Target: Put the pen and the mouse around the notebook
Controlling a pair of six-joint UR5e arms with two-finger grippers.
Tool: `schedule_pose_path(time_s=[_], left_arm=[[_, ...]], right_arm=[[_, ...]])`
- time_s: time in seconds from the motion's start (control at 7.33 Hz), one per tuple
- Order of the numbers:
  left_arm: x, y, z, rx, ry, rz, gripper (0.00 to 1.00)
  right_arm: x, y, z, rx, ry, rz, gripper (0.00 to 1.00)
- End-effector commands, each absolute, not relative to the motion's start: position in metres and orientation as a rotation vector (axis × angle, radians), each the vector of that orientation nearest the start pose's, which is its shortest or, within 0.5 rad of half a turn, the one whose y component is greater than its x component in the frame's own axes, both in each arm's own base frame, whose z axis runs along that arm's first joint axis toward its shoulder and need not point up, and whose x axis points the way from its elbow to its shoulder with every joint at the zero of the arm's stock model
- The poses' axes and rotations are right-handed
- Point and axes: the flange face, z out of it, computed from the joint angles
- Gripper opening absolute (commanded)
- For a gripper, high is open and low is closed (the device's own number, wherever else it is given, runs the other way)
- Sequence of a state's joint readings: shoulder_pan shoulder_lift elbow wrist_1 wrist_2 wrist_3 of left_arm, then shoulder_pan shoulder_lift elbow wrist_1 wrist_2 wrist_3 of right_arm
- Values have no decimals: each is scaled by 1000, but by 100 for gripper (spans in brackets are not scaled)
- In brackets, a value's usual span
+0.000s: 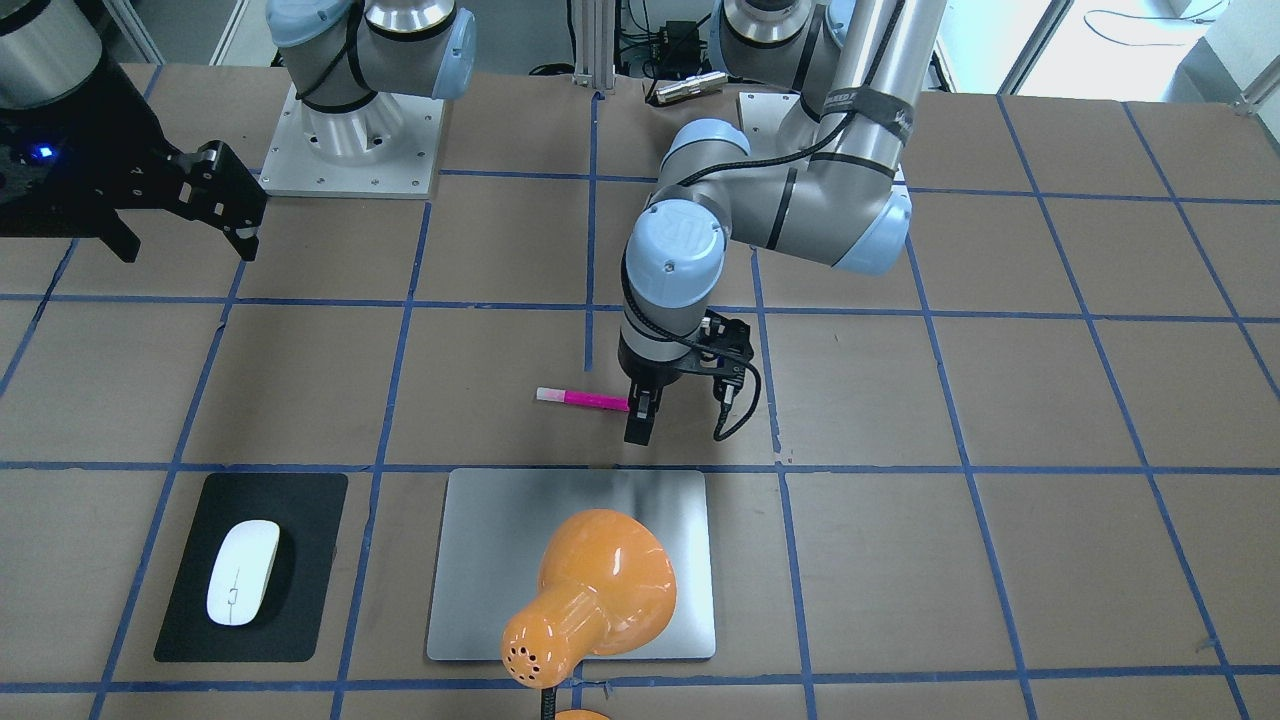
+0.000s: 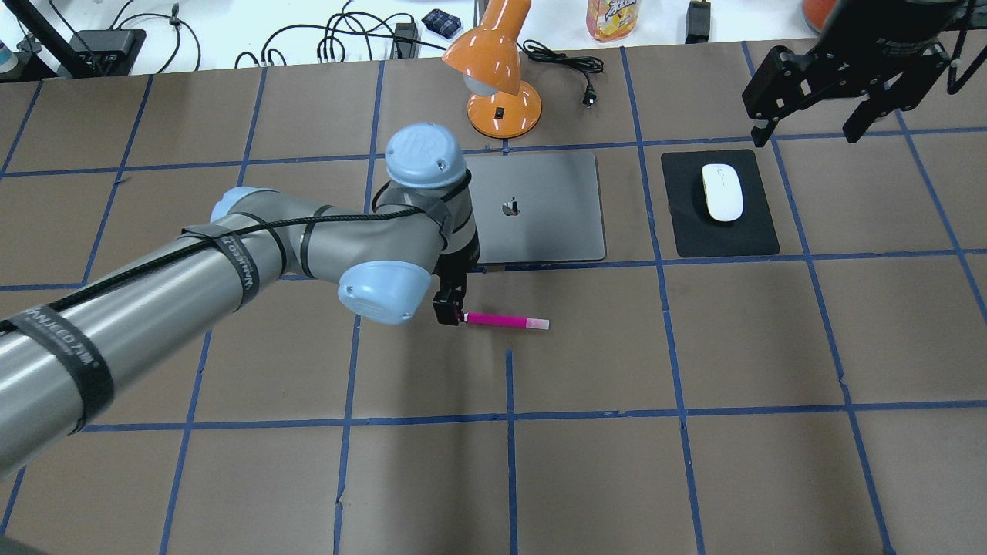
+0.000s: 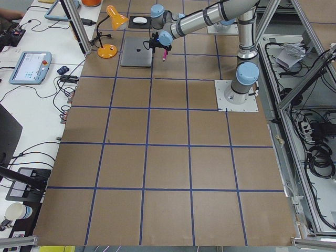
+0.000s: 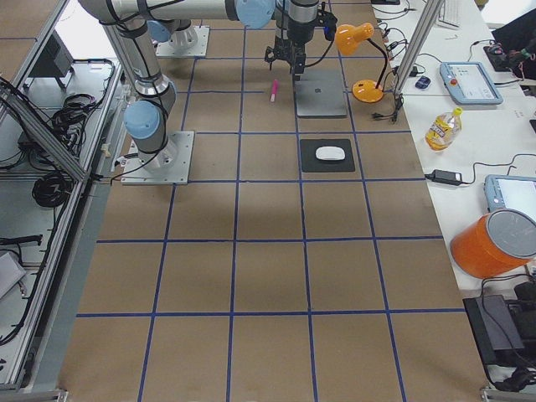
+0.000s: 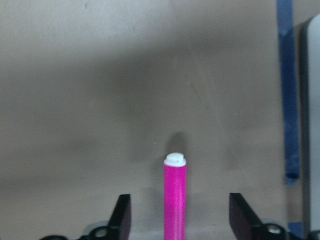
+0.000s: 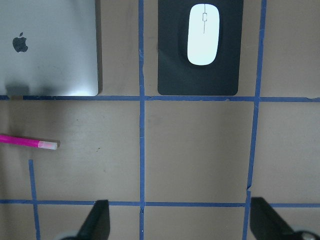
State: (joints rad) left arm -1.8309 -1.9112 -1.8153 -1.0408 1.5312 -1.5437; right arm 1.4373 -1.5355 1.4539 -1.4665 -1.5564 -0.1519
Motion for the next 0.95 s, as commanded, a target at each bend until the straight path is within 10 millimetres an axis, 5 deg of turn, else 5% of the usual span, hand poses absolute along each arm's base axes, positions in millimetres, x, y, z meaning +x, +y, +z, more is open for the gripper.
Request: schedule_pose_path(time_s=[0.0,0.27,0.55,0.82], left_arm=[[-191,-521,313,-1572,2731,151,100],[-111,-518,382,-1153,2957,144,100],[-89,-499,429,-817,3084,115,100],[-84,-489,451,-382,3172,30,100]], right_arm=[[67,-517,517,-29,3124,33,100],[66,-517,517,-29,3124,32,100],[67,-517,517,-28,3123,32,100],[67,-517,519,-28,3122,27,100]])
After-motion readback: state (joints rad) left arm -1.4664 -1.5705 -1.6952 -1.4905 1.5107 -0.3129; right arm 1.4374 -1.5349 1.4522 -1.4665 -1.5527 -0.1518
